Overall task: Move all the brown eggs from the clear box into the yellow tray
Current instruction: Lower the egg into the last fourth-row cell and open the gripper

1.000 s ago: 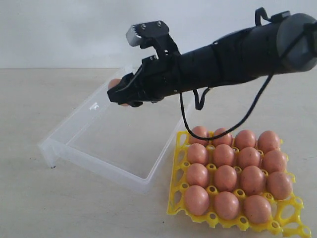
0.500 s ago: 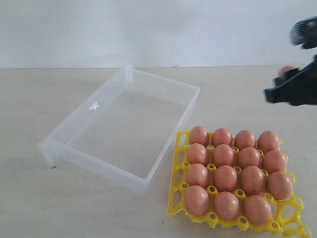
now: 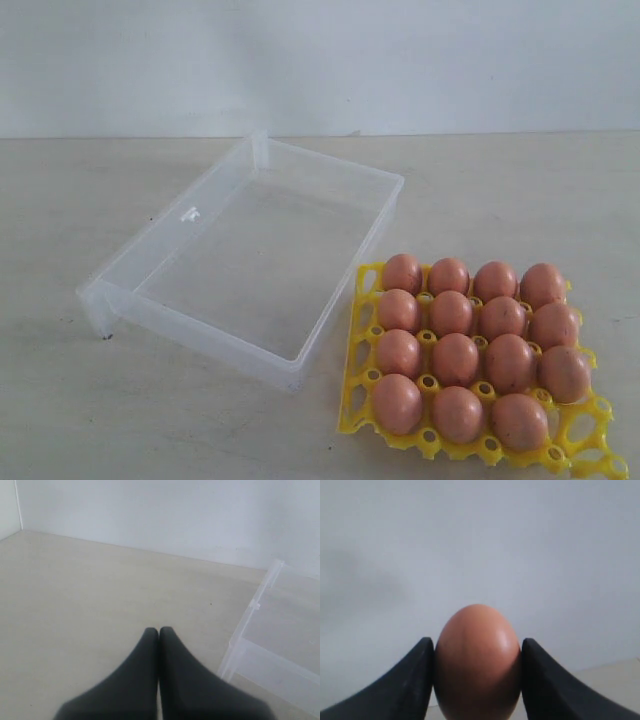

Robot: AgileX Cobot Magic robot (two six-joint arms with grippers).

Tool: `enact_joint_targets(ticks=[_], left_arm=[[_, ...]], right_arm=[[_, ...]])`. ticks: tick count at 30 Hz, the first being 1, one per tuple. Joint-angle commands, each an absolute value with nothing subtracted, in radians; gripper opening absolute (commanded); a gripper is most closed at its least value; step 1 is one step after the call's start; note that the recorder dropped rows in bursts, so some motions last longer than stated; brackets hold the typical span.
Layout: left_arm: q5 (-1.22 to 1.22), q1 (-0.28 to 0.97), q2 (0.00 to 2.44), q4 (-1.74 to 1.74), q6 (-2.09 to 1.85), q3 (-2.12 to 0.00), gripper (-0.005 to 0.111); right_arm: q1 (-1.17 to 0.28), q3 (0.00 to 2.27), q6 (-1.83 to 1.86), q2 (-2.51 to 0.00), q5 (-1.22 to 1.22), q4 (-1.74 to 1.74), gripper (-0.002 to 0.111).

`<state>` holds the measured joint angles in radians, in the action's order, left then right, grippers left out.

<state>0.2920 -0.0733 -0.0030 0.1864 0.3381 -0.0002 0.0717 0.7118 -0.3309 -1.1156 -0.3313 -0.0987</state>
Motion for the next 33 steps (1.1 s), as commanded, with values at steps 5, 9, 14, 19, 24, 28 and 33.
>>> enact_joint_targets(ticks=[5, 9, 14, 19, 24, 28, 33], left_arm=[[0.293, -0.068, 0.000, 0.180, 0.346, 0.000, -0.004], [0.293, -0.068, 0.000, 0.180, 0.346, 0.000, -0.004], [0.293, -0.068, 0.000, 0.180, 0.346, 0.000, -0.004], [0.293, -0.068, 0.000, 0.180, 0.346, 0.000, -0.004], [0.293, -0.068, 0.000, 0.180, 0.346, 0.000, -0.004], [0.293, -0.068, 0.000, 0.180, 0.346, 0.000, -0.004], [0.293, -0.068, 0.000, 0.180, 0.346, 0.000, -0.004]], right_arm=[[0.077, 0.729, -1.284, -1.105, -0.706, -1.193, 0.000], [0.077, 0.703, -1.303, -1.105, -0.863, -1.205, 0.000], [0.091, 0.676, -1.389, -1.105, -0.896, -1.276, 0.000], [0.160, 0.596, -1.454, -1.129, -1.012, -1.388, 0.000], [0.260, 0.548, -1.448, -1.254, -1.172, -1.452, 0.000], [0.333, 0.593, -1.517, -1.411, -1.221, -1.523, 0.000], [0.330, 0.558, -1.545, -1.444, -1.221, -1.744, 0.000]])
